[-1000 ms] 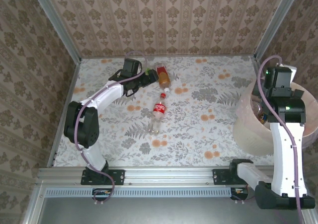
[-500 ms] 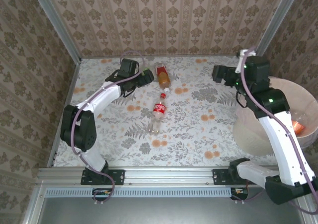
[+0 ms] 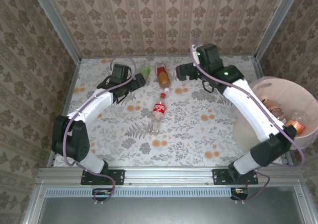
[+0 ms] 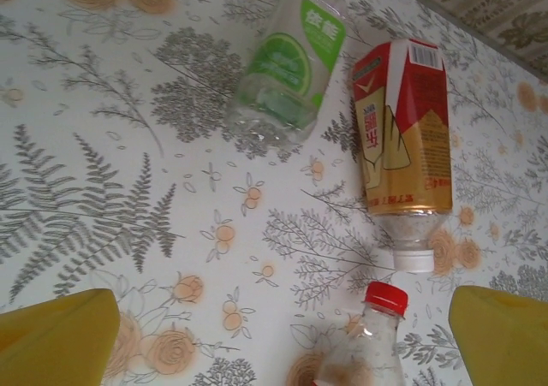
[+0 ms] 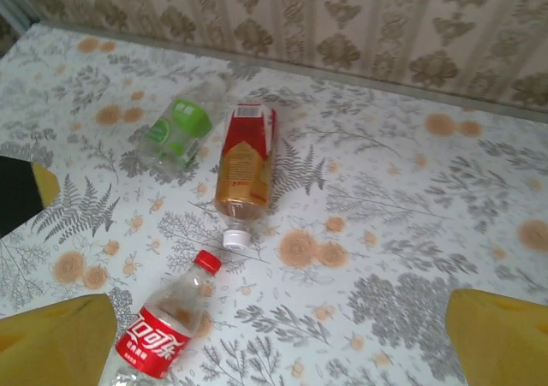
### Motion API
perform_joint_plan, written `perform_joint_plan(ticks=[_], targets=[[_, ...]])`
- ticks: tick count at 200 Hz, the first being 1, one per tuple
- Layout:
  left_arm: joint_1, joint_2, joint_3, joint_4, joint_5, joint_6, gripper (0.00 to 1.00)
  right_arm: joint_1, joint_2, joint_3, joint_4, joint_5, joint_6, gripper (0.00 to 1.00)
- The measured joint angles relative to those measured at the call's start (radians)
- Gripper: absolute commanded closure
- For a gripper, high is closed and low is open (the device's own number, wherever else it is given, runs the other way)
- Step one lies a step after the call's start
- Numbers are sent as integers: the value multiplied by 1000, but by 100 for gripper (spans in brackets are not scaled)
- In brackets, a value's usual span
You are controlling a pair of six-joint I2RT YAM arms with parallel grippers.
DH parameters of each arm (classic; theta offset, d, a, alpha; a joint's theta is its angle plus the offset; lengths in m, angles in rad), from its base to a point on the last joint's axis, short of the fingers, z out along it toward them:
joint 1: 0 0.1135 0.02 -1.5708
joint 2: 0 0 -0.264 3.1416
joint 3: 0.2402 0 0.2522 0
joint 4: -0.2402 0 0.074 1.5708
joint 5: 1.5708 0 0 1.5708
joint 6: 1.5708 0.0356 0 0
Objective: Put the plastic bottles in the bin
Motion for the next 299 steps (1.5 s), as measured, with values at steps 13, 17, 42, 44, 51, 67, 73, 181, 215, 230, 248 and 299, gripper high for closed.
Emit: perform_joint_plan(ticks=[13,17,42,44,51,67,73,181,215,230,248,299], targets=[[10,-27,-28,0,-9,-6,0,18,79,49,-2,0,-19,0],[13,-35,-36,0,-12,-7,0,23,105,65,-3,0,-24,0],[29,-79,-75,-1,-26,-14,0,40,230,133,-6,-4,-42,0],[30,-81,-77,-1,-26,-14,0,40,236,137,-7,-4,-42,0],[36,-93,-87,-2,-31,-16,0,43,268,155,-7,-4,-42,0],[45,-115,-104,-1,-40,-21,0,43,332,185,-6,-5,-41,0],[48,-123,-111,-1,-42,-24,0,43,352,194,-7,-6,-41,0],[79,-167,-188,-1,-57,-34,0,43,675,362,-24,-52,18,0],[93,-171,-191,-1,-58,-34,0,43,777,478,-58,-48,42,0],[95,-171,-193,-1,-58,-36,0,43,812,523,-71,-48,58,0],[100,-171,-195,-1,-58,-36,0,43,844,566,-85,-48,71,0],[106,-182,-195,-1,-58,-36,0,43,942,680,-114,-40,104,1]])
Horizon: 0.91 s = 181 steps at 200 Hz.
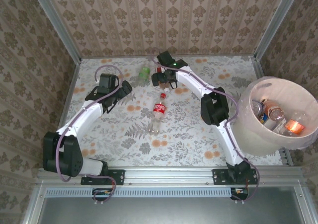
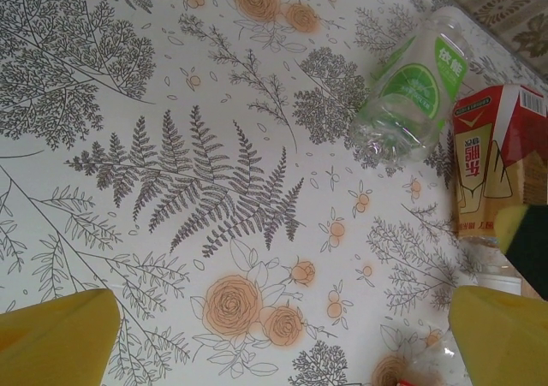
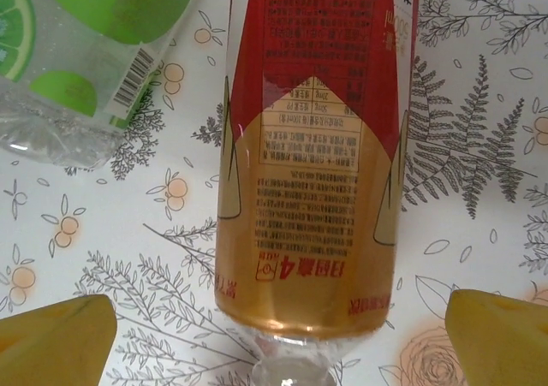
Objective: Put the plastic bottles in the bin
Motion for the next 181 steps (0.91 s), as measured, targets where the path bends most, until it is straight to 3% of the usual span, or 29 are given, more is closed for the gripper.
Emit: perform_joint_plan(ticks=[86,110,147,181], targets=[[0,-2,-8,0,0,0,0,-5,225,306,-124,49,90,12],[0,-2,-15,0,0,0,0,-12,253,338,-137,48,96,15],[0,-2,-18,0,0,0,0,-25,262,356,-167,32,89,30],[1,-5,-27,0,-1,0,0,-31,241,355,-214,40,27,36]])
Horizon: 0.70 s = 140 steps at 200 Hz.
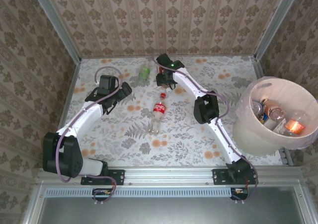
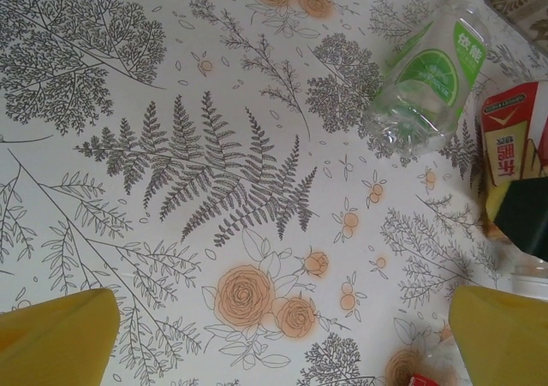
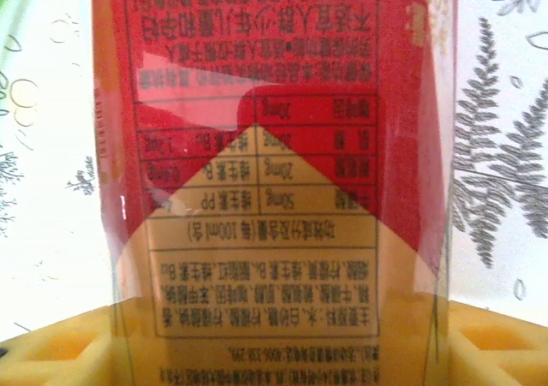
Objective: Put the plastic bottles in the bin
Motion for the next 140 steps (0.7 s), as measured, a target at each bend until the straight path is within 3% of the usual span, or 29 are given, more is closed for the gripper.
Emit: perform_joint_plan(ticks=[28,78,140], targets=[[4,0,-2,1,0,0,0,-2,-105,-97,-8,2,-49,38],[6,0,-3,1,1,-1,0,-1,-457,-546,143,0,-76,40],[6,15,-3,19,24,-22,0,1,-768,-937,305,16,-67,43]])
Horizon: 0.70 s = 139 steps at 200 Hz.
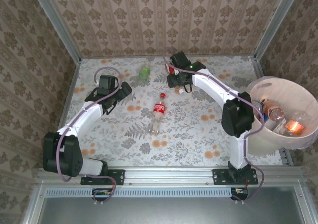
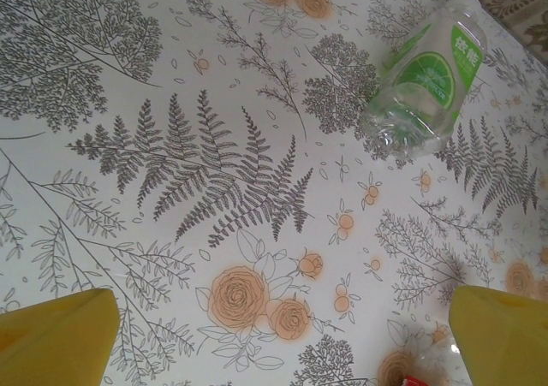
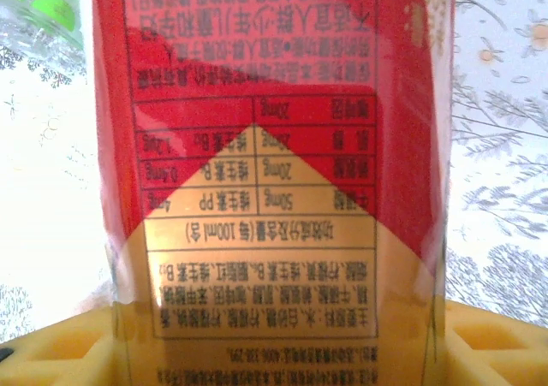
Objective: Put the plastic bottles in the bin
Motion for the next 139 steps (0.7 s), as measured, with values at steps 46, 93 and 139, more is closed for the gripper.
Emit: perform_joint_plan(ticks=[46,93,139], targets=[[-3,50,2,12,30,-4,0,0,-225,-154,61,12,-1,44],[-34,124,58,17,56,-16,0,0,-452,-242,79,12,-20,48],[-73,186,129,27,74,-19,0,-9,-637,-285,71,23,-42,48]])
